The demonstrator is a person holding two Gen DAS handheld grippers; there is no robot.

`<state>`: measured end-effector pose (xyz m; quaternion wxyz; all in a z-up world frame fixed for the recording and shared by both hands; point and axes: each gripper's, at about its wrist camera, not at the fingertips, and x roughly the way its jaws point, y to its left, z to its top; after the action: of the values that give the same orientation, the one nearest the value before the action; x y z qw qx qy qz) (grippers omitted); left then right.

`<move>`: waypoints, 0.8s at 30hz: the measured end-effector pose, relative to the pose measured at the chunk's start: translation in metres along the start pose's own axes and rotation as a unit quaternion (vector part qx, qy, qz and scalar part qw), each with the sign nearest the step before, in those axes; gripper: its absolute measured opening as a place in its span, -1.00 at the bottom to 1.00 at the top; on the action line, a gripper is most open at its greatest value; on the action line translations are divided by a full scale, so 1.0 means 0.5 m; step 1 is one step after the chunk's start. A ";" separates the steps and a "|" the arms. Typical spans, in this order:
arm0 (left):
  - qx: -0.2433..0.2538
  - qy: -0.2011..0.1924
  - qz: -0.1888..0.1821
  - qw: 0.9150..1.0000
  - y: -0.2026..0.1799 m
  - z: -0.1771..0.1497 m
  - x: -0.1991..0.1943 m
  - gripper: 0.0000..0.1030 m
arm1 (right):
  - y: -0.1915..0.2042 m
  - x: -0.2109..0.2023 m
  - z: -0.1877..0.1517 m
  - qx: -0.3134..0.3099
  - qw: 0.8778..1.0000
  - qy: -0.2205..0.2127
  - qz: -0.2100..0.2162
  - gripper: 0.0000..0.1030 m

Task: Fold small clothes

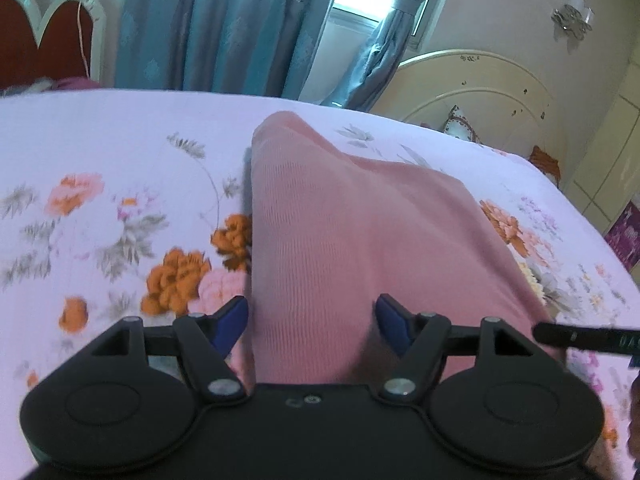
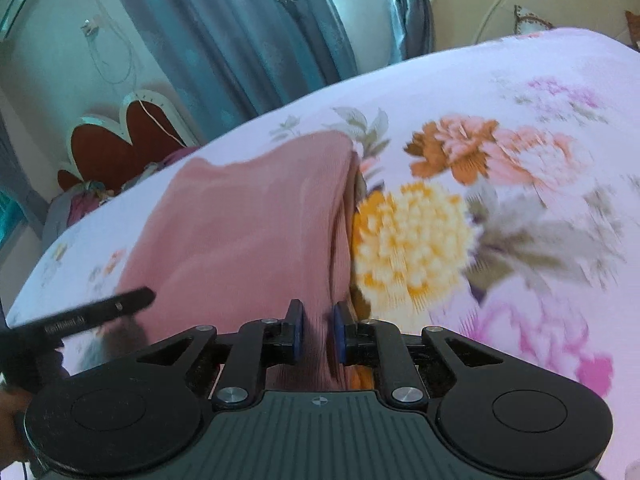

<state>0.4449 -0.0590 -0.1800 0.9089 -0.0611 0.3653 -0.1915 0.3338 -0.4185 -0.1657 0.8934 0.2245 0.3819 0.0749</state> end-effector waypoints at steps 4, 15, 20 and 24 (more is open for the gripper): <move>0.011 0.009 -0.005 1.000 -0.003 -0.022 0.002 0.30 | 0.001 -0.006 -0.027 0.003 1.000 0.014 -0.013 -0.73; 0.031 -0.016 0.007 0.999 -0.016 0.028 -0.035 0.33 | 0.011 -0.056 0.001 -0.001 0.999 -0.005 -0.031 -0.72; 0.019 -0.030 0.009 0.999 -0.023 0.087 -0.011 0.36 | 0.023 -0.040 0.054 0.001 0.999 -0.029 -0.037 0.00; 0.017 -0.034 0.017 0.999 -0.028 0.126 0.021 0.36 | 0.033 -0.008 0.097 -0.002 0.998 -0.041 -0.040 0.08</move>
<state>0.4909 -0.0780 -0.1378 0.9246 -0.0462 0.3324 -0.1802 0.3664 -0.4220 -0.1263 0.9111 0.2102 0.3532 0.0303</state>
